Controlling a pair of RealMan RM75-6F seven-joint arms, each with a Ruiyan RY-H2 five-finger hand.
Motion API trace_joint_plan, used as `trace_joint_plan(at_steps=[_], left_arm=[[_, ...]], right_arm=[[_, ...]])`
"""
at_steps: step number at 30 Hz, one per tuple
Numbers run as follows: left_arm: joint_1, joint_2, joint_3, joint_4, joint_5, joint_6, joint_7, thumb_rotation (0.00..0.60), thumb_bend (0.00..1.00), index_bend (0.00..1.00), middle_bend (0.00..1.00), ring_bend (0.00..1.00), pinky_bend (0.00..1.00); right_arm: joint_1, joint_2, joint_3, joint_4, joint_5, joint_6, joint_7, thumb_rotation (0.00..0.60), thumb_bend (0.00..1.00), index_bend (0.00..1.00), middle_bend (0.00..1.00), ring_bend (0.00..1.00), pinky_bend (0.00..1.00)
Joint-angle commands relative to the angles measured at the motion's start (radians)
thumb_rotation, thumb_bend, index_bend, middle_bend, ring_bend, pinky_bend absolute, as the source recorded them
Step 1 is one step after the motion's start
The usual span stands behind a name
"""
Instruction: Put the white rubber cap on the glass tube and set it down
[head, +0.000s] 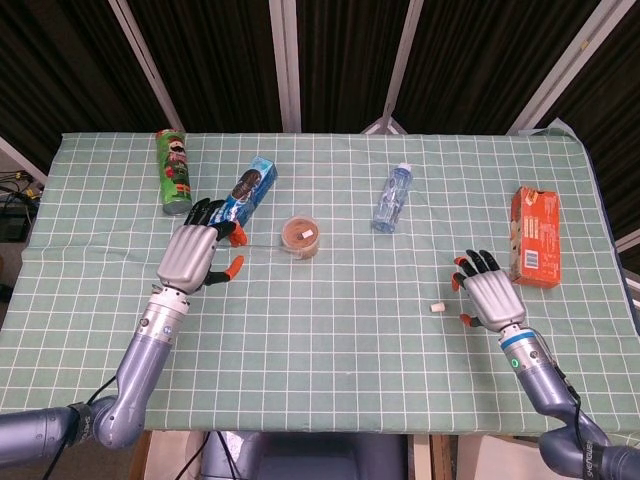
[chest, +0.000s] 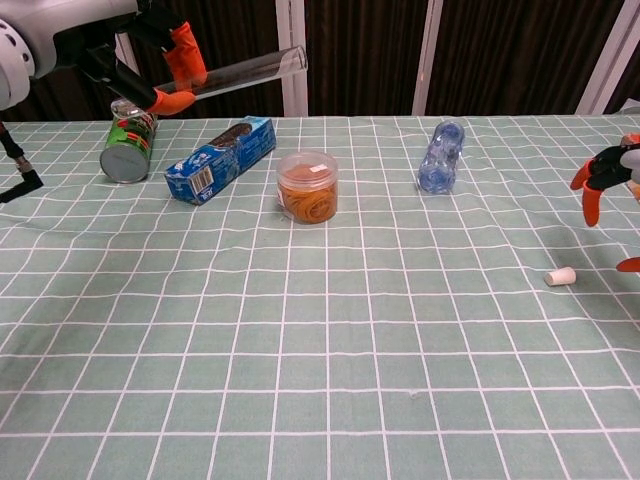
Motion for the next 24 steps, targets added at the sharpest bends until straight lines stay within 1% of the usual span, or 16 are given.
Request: trace_joint_plan(at_steps=[1,9,16,24], left_arm=[[-0.005,-0.004,0.005,0.006,-0.003,0.0,0.0,0.6,0.76,0.55,0.49,0.1,0.0],[-0.012,-0.014,0.017,0.017,-0.004,0.008,-0.003,0.6,0.76,0.55,0.49,0.1,0.0],[-0.014,-0.005,0.017,0.023,-0.008,0.012,-0.014,0.6,0.76,0.55,0.49,0.1,0.0],[-0.009,0.002,0.028,0.035,-0.009,0.011,-0.034,0.6,0.76,0.55,0.49,0.1,0.0]], right_arm=[[0.014,-0.032,-0.008,0.038,0.002,-0.008,-0.001,0.6,0.18,0.49,0.22,0.1,0.11],[0.034,-0.089,-0.016,0.098,0.016,-0.022,-0.007,0.6,0.18,0.52,0.23,0.1,0.12],[0.048,-0.12,-0.019,0.118,0.037,-0.034,-0.021,0.6,0.23,0.53,0.23,0.1,0.12],[0.054,-0.134,-0.019,0.141,0.073,-0.045,-0.043,0.6,0.27,0.53,0.23,0.1,0.12]])
